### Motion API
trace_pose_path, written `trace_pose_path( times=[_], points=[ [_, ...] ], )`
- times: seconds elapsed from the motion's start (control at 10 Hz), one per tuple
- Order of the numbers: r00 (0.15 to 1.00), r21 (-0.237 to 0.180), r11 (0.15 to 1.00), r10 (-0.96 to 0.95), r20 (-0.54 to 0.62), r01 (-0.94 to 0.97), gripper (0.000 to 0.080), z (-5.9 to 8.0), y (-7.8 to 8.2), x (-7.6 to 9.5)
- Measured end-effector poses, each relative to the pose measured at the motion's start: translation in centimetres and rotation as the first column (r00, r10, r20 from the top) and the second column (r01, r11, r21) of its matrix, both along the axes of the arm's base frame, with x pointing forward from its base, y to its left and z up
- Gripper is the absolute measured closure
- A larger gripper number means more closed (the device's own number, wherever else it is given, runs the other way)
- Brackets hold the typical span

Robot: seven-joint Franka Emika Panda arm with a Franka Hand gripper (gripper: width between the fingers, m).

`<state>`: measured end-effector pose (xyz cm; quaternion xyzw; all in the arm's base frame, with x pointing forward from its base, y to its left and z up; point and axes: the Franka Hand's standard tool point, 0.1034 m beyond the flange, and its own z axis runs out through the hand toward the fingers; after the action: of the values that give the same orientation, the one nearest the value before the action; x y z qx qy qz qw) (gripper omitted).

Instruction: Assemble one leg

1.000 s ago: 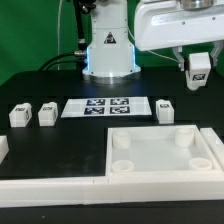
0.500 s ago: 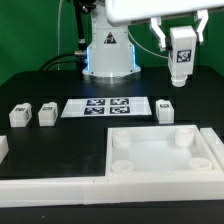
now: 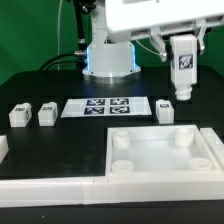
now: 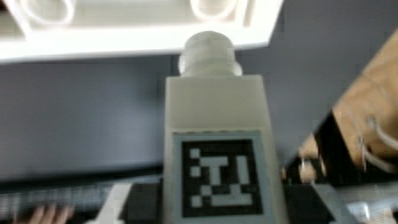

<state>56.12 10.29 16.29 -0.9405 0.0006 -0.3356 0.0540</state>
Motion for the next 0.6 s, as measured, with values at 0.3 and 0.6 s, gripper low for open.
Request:
trace_pose_path(
  times=[0.3, 0.6],
  points=[
    [0.996, -0.042, 0.999, 0.031, -0.078, -0.035, 0.0506, -3.9, 2.5, 2.7],
    [0.996, -0.064, 0.997, 0.044, -0.080, -0.049, 0.0506, -4.7, 2.2, 3.0]
  ],
)
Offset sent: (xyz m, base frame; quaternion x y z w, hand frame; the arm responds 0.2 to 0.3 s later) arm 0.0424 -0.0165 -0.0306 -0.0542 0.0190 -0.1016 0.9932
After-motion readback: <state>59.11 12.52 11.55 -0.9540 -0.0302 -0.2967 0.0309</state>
